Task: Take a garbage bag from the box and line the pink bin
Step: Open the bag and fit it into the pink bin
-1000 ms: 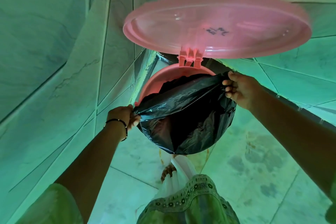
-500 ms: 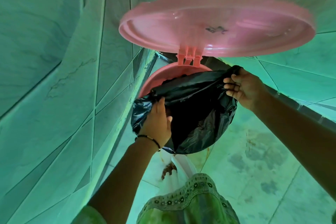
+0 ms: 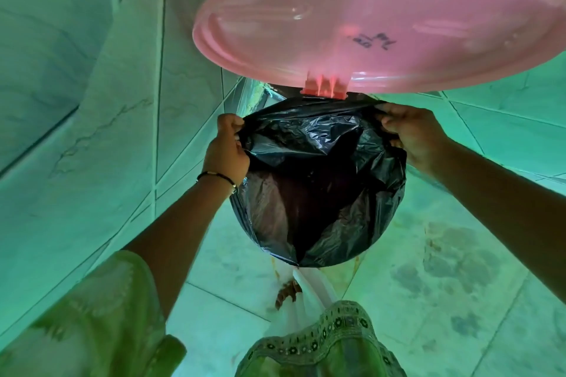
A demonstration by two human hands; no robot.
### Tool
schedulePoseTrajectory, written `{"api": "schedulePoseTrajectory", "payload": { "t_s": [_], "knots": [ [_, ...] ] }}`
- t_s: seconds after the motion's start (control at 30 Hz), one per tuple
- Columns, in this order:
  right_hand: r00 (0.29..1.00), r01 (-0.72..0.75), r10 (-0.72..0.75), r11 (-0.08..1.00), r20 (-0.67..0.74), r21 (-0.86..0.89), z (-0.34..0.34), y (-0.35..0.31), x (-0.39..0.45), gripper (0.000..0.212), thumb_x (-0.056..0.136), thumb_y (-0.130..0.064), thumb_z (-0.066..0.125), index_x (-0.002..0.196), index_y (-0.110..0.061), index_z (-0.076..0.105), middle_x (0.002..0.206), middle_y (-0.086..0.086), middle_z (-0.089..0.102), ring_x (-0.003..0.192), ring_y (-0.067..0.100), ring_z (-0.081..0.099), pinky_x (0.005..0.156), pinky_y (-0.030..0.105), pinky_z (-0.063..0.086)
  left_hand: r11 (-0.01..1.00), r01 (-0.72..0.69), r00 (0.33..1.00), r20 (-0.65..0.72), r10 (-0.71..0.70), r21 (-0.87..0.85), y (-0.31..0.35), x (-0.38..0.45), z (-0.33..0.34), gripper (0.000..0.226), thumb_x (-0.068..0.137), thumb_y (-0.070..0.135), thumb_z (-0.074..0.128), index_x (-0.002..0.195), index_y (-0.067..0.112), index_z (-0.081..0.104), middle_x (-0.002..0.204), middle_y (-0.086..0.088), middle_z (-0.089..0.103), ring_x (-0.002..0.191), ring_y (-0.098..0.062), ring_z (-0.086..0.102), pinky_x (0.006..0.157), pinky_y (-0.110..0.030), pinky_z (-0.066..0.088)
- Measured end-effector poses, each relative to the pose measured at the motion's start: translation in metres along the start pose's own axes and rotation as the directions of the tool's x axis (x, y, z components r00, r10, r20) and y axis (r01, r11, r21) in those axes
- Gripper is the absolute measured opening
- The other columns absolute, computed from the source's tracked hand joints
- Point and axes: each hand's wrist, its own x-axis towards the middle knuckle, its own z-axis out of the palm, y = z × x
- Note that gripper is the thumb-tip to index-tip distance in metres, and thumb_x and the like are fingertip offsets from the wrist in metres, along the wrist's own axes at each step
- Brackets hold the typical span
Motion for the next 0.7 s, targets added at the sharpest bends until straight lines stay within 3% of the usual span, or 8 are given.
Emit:
{"api": "schedulePoseTrajectory", "payload": {
  "t_s": [0.1,0.17,0.23,0.3,0.47,0.53,0.63,0.7],
  "knots": [
    [0.992,0.109,-0.103,0.990,0.067,-0.091,0.008,-0.002,0.007,0.041,0.089,0.000,0.052,0.124,-0.019,0.060,0.129,0.007,0.060,0.118,0.027,0.055,0.108,0.044,0.036,0.997,-0.053,0.999,0.015,0.053,0.058,0.001,0.006,0.003,0.036,0.092,-0.003,0.036,0.125,0.009,0.038,0.127,-0.012,0.059,0.095,-0.037,0.062,0.075,-0.036,0.047],
    [0.979,0.178,-0.160,0.973,0.128,-0.144,0.014,-0.005,0.009,0.043,0.089,-0.001,0.052,0.127,-0.021,0.057,0.129,0.008,0.059,0.125,0.038,0.047,0.109,0.051,0.028,0.997,-0.065,0.997,0.038,0.063,0.040,0.003,0.011,0.006,0.034,0.095,0.006,0.034,0.128,0.013,0.036,0.117,-0.009,0.064,0.079,-0.037,0.062,0.067,-0.035,0.045],
    [0.964,0.220,-0.184,0.957,0.192,-0.187,0.019,-0.008,0.012,0.042,0.091,-0.005,0.053,0.129,-0.023,0.055,0.132,0.012,0.057,0.126,0.038,0.045,0.110,0.050,0.026,0.999,-0.021,0.998,0.058,0.022,-0.030,0.004,0.015,0.011,0.033,0.097,0.012,0.032,0.130,0.014,0.033,0.090,-0.004,0.063,0.059,-0.030,0.051,0.061,-0.035,0.040],
    [0.973,0.174,-0.139,0.967,0.186,-0.189,0.020,-0.008,0.016,0.036,0.091,-0.012,0.055,0.125,-0.025,0.059,0.129,0.012,0.060,0.124,0.034,0.050,0.111,0.042,0.027,0.991,0.085,0.995,0.063,-0.078,-0.105,0.006,0.018,0.015,0.033,0.099,0.020,0.031,0.130,0.011,0.030,0.063,-0.001,0.043,0.048,-0.020,0.035,0.055,-0.031,0.033],
    [0.993,0.000,0.016,0.990,0.114,-0.140,0.006,0.000,0.023,0.014,0.089,-0.019,0.060,0.095,-0.024,0.071,0.103,0.011,0.068,0.101,0.027,0.062,0.098,0.037,0.045,0.963,0.261,0.965,0.020,-0.261,-0.062,0.001,0.017,0.013,0.040,0.100,0.034,0.025,0.129,0.008,0.035,0.071,-0.001,0.045,0.057,-0.017,0.040,0.050,-0.026,0.029],
    [0.990,0.029,0.001,0.977,0.144,-0.211,-0.001,0.005,0.020,0.019,0.090,-0.011,0.057,0.103,-0.019,0.069,0.087,0.008,0.066,0.084,0.023,0.058,0.081,0.031,0.045,0.974,0.216,0.976,-0.012,-0.218,-0.063,-0.008,0.009,0.008,0.033,0.099,0.028,0.032,0.124,0.008,0.042,0.062,0.000,0.044,0.055,-0.018,0.042,0.051,-0.030,0.031],
    [0.988,0.137,-0.104,0.935,0.115,-0.327,-0.009,0.011,0.006,0.026,0.085,0.005,0.055,0.097,-0.016,0.066,0.078,0.009,0.063,0.078,0.024,0.056,0.074,0.030,0.045,0.986,0.146,0.982,-0.106,-0.154,-0.081,-0.024,-0.009,0.004,0.025,0.094,0.013,0.041,0.118,0.014,0.051,0.072,-0.007,0.058,0.066,-0.025,0.051,0.065,-0.029,0.039],
    [0.967,0.256,-0.227,0.820,0.120,-0.512,-0.010,0.015,-0.009,0.036,0.082,0.011,0.048,0.105,-0.011,0.064,0.082,0.006,0.062,0.079,0.021,0.058,0.066,0.022,0.045,0.989,0.124,0.974,-0.179,-0.136,-0.080,-0.029,-0.022,0.005,0.028,0.090,0.005,0.043,0.113,0.015,0.055,0.078,-0.005,0.061,0.072,-0.023,0.055,0.067,-0.027,0.039]
  ]
}}
